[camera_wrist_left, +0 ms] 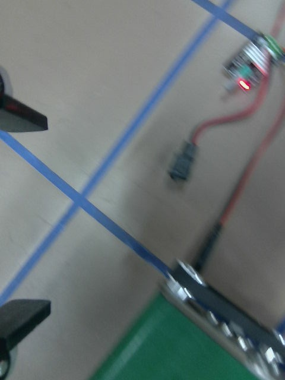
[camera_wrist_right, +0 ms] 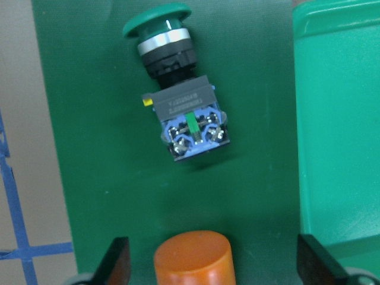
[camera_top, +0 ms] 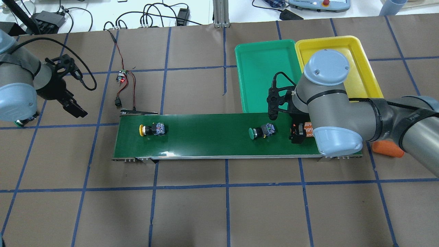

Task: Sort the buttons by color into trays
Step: 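Grasp the green button at the belt end with the right gripper while the left withdraws, then carry the green button into the green tray with the right gripper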

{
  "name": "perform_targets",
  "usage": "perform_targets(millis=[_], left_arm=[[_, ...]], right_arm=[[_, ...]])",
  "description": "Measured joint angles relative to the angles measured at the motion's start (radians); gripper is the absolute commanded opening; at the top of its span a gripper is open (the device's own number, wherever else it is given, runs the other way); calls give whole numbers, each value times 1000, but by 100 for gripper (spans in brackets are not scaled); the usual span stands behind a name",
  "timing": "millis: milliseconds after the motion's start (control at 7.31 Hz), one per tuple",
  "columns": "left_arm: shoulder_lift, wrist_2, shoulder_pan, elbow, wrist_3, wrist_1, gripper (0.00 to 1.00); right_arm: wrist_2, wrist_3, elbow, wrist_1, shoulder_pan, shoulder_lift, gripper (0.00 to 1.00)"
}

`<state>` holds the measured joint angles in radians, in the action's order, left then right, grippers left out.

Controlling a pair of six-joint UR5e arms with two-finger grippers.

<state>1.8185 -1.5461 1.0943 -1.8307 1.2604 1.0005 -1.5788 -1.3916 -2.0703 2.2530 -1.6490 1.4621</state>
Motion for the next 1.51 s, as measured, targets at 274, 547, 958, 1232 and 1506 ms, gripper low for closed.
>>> perform_targets(millis=[274, 547, 958, 1232, 1506], left_arm=[[113, -1, -130, 115, -13, 4, 100], [223, 0, -189, 243, -26, 10, 100], [358, -7, -201, 363, -101, 2, 100], [400, -32, -208, 373, -164, 1, 100], [427, -39, -245, 384, -198, -5, 100]], right_arm=[[-3, -4, 1, 31, -46, -32, 89], [-3, -10, 3, 43, -75, -57, 81], [-2, -54, 7, 76, -78, -80, 21], [-9, -107, 9, 127, -72, -89, 3], [-18, -118, 17, 150, -68, -90, 3]])
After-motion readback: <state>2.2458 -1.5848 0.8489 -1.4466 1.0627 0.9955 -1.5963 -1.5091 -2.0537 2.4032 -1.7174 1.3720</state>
